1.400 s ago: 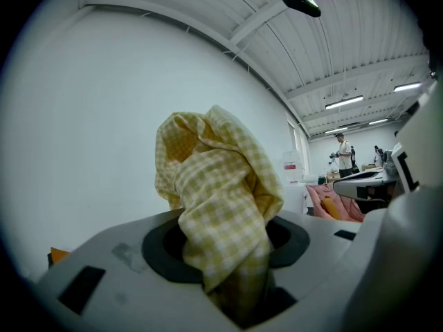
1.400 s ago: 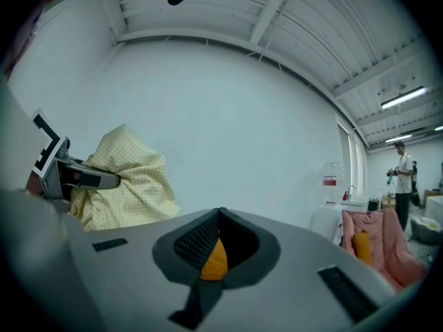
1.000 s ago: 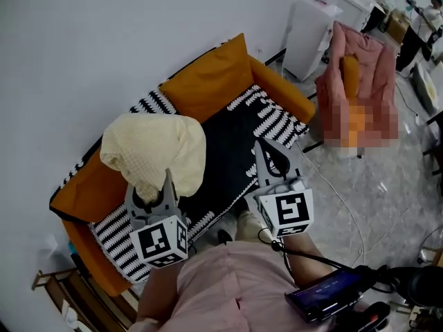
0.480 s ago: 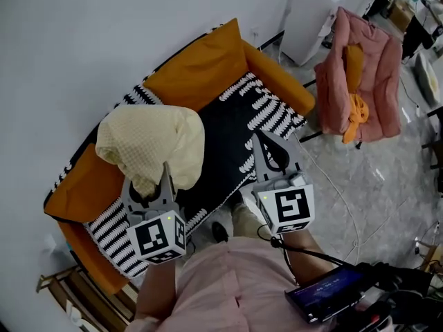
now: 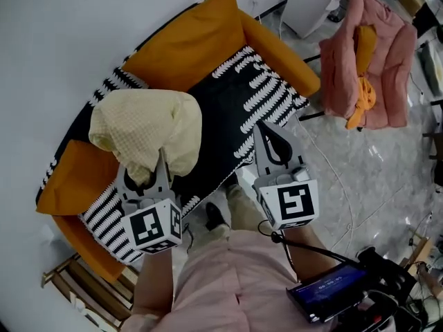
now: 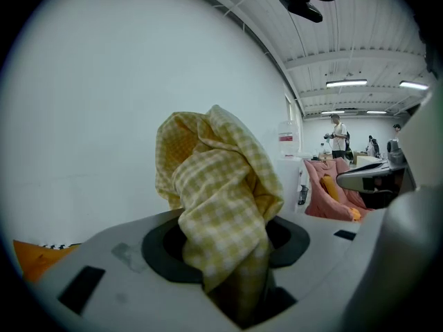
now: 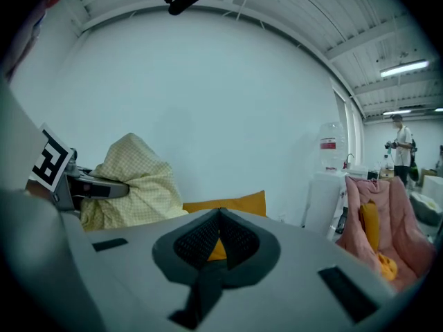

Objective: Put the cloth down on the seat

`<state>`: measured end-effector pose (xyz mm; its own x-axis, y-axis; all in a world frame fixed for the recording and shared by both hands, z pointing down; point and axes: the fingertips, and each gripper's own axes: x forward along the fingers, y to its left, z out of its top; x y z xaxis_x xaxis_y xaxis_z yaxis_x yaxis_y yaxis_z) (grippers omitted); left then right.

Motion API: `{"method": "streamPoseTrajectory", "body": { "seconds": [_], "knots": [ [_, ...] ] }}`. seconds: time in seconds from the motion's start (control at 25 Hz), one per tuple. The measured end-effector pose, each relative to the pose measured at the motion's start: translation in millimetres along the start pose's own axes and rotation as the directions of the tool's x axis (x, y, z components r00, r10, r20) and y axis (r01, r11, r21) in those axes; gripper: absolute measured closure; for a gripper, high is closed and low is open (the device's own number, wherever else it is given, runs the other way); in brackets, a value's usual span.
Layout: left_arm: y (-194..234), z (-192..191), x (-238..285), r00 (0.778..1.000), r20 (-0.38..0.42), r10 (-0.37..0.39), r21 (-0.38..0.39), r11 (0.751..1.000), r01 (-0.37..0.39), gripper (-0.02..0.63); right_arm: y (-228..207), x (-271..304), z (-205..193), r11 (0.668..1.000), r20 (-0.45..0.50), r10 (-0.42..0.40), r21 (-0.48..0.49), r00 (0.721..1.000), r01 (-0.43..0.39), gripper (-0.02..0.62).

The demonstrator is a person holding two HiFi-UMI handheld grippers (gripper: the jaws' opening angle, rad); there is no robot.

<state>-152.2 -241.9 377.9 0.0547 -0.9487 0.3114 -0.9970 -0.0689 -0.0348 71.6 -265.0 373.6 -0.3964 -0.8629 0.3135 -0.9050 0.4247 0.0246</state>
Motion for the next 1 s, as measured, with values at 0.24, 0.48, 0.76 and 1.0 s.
{"method": "streamPoseTrajectory", "body": {
  "seconds": [0.24, 0.48, 0.76, 1.0],
  "knots": [
    [-9.2, -38.5, 43.6, 0.997, -0.069, -0.029, -0.009, 1.0, 0.028, 0.399, -11.3, 32.2, -33.7, 1.0, -0.071, 0.019, 0.018, 0.997, -0.018, 0.594],
    [-17.2, -82.8, 87.5, 0.988, -0.139, -0.059, -0.016, 0.998, 0.058, 0.396, -22.6, 62.8, -61.2, 0.999, -0.125, 0.031, 0.031, 0.992, -0.027, 0.594],
    [-24.1, -133.7, 133.6, 0.974, -0.206, -0.089, -0.025, 0.996, 0.086, 0.394, -33.7, 91.2, -92.1, 0.998, -0.181, 0.038, 0.052, 0.983, -0.029, 0.594],
    [-22.7, -164.9, 147.1, 0.961, -0.255, -0.11, -0.04, 0.994, 0.103, 0.388, -28.7, 97.2, -104.0, 0.998, -0.217, 0.044, 0.06, 0.975, -0.032, 0.594]
  ]
}}
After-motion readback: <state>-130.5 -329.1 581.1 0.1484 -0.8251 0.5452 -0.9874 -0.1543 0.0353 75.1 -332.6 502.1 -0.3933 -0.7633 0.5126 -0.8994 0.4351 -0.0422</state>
